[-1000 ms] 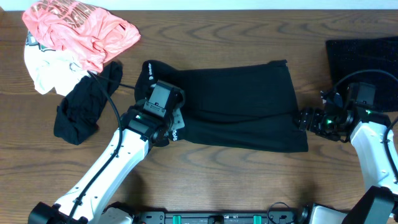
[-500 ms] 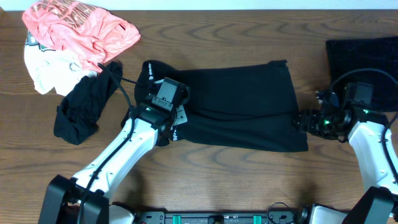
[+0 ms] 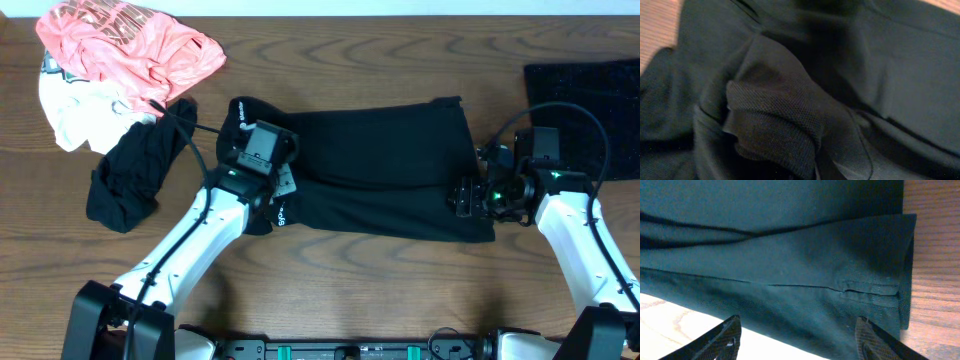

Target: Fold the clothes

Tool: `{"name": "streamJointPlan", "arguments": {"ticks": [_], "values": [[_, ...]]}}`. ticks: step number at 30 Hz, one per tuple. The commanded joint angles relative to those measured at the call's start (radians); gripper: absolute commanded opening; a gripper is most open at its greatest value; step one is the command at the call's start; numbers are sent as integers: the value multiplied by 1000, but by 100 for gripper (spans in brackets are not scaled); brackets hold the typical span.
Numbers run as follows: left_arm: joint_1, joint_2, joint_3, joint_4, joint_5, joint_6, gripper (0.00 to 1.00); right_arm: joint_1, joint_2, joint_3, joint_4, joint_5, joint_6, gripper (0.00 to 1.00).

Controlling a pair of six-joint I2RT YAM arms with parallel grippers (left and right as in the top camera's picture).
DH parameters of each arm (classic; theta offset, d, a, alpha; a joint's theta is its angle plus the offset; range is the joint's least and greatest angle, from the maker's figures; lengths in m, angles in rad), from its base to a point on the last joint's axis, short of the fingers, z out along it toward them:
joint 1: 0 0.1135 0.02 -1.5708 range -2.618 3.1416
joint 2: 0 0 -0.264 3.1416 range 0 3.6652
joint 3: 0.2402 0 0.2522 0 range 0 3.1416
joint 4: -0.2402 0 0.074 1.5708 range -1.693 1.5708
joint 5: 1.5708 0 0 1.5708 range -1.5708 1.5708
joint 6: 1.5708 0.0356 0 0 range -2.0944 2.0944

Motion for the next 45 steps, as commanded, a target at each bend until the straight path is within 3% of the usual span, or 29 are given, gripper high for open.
{"name": "streamJointPlan", "arguments": {"ticks": [1, 14, 23, 45], "values": [[43, 3, 22, 7, -31, 14, 10, 6, 5, -5, 2, 15, 33, 67], [68, 3, 22, -1, -30, 40, 10, -81, 7, -4, 78, 13, 61, 79], [68, 3, 22, -2, -30, 40, 10, -95, 26, -5, 79, -24, -4, 67], [68, 3, 22, -5, -30, 40, 10, -95, 122, -30, 137, -62, -140, 53]]}}
